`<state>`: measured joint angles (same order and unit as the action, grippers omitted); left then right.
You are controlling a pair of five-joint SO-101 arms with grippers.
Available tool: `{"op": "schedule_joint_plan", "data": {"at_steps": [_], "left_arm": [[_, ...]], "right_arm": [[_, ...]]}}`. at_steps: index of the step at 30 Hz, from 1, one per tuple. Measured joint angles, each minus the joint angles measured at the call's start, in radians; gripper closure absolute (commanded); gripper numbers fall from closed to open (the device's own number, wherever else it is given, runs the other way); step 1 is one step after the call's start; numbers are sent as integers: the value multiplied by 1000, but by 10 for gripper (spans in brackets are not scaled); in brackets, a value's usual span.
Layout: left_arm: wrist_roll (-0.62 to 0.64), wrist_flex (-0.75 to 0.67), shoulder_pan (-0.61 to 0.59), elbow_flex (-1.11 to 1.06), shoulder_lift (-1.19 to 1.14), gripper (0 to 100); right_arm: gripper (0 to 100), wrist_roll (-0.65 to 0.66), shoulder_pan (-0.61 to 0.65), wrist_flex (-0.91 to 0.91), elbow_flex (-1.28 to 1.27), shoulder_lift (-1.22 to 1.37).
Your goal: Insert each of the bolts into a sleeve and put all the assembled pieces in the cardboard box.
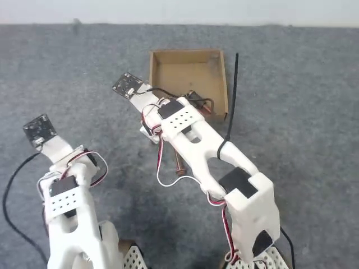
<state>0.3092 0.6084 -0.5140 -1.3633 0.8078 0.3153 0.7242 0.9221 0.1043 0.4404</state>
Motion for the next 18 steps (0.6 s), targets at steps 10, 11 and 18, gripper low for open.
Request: {"op": "schedule_joint_plan", "data": {"at_steps": [10,11,18], "left_arm": [[3,21,0,106,-147,989],[3,21,0,120,-181,989],[3,21,0,146,-242,989]], "right_arm": [[894,-2,15,-35,2,3],[894,-2,15,-41,2,3],[894,-2,15,-74,2,3]]}}
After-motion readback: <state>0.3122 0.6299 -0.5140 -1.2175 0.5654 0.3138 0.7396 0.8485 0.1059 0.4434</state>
